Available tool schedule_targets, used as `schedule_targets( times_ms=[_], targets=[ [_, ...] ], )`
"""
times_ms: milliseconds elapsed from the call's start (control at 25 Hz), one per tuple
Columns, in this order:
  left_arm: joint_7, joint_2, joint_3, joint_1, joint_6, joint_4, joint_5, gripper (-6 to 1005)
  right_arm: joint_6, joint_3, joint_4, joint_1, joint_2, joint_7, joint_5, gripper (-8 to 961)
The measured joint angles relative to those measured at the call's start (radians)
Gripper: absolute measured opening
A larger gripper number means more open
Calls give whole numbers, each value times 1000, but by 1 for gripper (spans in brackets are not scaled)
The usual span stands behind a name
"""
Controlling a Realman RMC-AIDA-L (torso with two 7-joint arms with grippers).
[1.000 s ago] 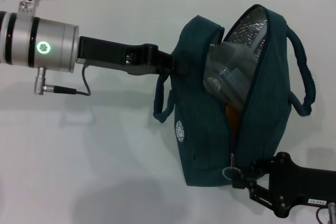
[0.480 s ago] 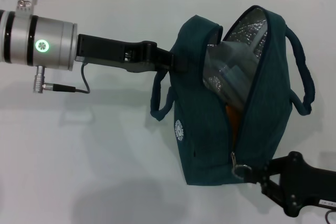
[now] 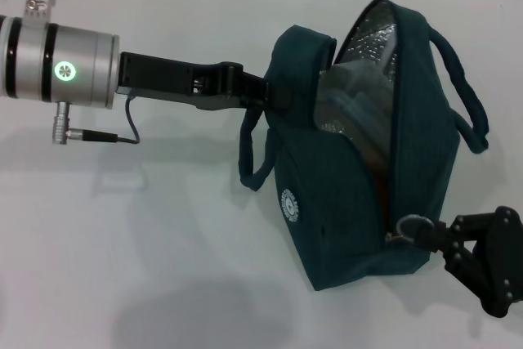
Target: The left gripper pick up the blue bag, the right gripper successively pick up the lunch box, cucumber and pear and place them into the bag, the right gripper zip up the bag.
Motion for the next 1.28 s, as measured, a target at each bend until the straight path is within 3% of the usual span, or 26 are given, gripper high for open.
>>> schedule_targets(
  times_ms=[400,600,1080,1160,1280],
  targets=[
    [106,-10,-10,27,-6,6,-64,66,1,-7,8,30,3,-1,-1,9],
    [217,-6,-14,91,-8,8,-220,250,4,-7,10,30,5,-1,-2,10],
    [430,-7,-15,215,14,21,-386,459,-9,0,10,30,5,-69,70,11],
    [452,-9,-15,224,16,20,-387,694,-20,1,10,30,5,-84,99,11],
    [525,-16,-13,256,23,14,-390,785,-24,1,3,36,5,-92,138,12]
  ],
)
